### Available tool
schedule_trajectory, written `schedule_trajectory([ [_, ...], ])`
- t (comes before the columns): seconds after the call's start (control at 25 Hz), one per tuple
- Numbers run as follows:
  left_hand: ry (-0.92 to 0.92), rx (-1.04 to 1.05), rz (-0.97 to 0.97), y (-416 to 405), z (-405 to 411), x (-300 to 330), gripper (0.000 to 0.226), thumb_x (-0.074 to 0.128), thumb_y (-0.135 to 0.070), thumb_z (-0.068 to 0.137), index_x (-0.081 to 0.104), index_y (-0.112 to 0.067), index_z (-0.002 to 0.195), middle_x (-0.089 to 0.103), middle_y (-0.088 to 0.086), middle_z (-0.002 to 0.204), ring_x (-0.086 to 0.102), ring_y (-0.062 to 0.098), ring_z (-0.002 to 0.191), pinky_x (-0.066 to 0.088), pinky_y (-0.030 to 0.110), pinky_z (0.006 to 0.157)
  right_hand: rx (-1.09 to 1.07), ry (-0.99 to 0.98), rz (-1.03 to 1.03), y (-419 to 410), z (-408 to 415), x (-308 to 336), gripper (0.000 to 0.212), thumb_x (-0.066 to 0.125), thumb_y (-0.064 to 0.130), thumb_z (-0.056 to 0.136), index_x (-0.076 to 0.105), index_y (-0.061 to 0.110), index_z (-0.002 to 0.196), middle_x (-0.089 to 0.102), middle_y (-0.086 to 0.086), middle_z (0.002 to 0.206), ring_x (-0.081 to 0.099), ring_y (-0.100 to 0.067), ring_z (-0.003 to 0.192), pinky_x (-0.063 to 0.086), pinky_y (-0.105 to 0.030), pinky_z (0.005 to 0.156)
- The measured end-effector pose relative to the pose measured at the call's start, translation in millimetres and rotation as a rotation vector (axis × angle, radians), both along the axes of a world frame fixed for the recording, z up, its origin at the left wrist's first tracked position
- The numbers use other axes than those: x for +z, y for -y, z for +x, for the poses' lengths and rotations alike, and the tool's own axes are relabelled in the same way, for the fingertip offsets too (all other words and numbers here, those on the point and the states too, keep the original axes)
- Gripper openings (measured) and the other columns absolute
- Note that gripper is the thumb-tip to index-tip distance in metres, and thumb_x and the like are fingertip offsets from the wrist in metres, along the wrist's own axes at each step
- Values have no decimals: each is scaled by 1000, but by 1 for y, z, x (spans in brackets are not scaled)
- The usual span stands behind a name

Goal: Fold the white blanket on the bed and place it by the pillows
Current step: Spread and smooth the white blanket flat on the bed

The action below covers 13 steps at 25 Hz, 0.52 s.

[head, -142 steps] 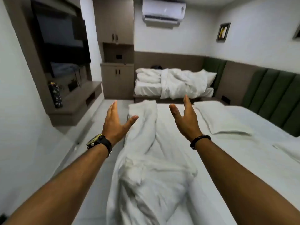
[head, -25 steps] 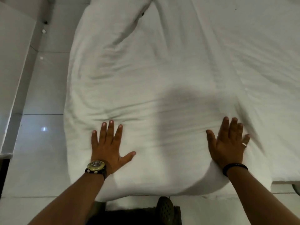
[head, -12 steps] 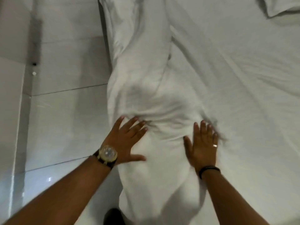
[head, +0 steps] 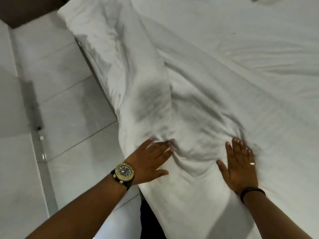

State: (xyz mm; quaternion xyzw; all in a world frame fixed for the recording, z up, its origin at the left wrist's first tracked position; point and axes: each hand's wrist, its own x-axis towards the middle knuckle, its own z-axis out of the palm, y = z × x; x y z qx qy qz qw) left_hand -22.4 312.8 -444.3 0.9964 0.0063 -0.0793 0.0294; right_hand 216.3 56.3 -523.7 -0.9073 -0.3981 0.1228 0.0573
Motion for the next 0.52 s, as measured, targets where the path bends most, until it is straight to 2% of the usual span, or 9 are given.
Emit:
schedule_trajectory([
  [0.08,75,45,-3,-55,21,16,62,40,-46,94,48,-8,142,44,18,149,45,36,136,37,53,109,-50,-16,-12,-5,-3,3,81,15,65,93,23,12,153,15,-12,163,12,-28,151,11,-47,122],
  [0.16,61,180,-28,-126,40,24,60,39,-30,90,45,0,141,43,25,148,44,42,135,40,56,107,-149,-22,-18,-13,-3,8,82,16,65,92,26,10,152,16,-12,162,14,-29,150,8,-45,122],
  [0.24,-57,267,-16,-195,56,26,63,36,-17,84,39,7,142,39,31,147,42,48,134,39,60,106,-300,-35,-19,-30,-3,14,81,16,64,92,20,12,154,10,-8,164,8,-26,151,2,-42,122],
  [0.32,-163,296,37,-257,63,23,66,41,-6,80,33,10,143,34,33,149,40,50,135,33,56,110,-510,-79,-35,-60,-10,16,81,15,63,92,14,11,155,4,-8,164,2,-27,151,1,-48,121],
  [0.44,-388,191,204,-311,64,25,80,52,-8,81,16,2,152,11,22,161,19,41,147,21,50,117,-790,-154,0,-132,-9,28,84,17,56,89,21,0,151,11,-23,161,7,-42,148,10,-67,114],
  [0.48,-462,147,244,-321,65,24,87,59,-13,79,15,0,153,10,17,162,18,39,148,23,52,117,-812,-166,35,-159,-10,34,81,20,52,89,24,-1,150,13,-27,159,9,-46,147,11,-70,112],
  [0.52,-510,90,252,-324,70,23,89,68,-14,71,29,0,149,26,18,158,32,41,142,34,54,110,-787,-167,68,-182,-14,38,76,25,49,90,26,2,150,15,-27,159,9,-48,146,11,-71,112],
])
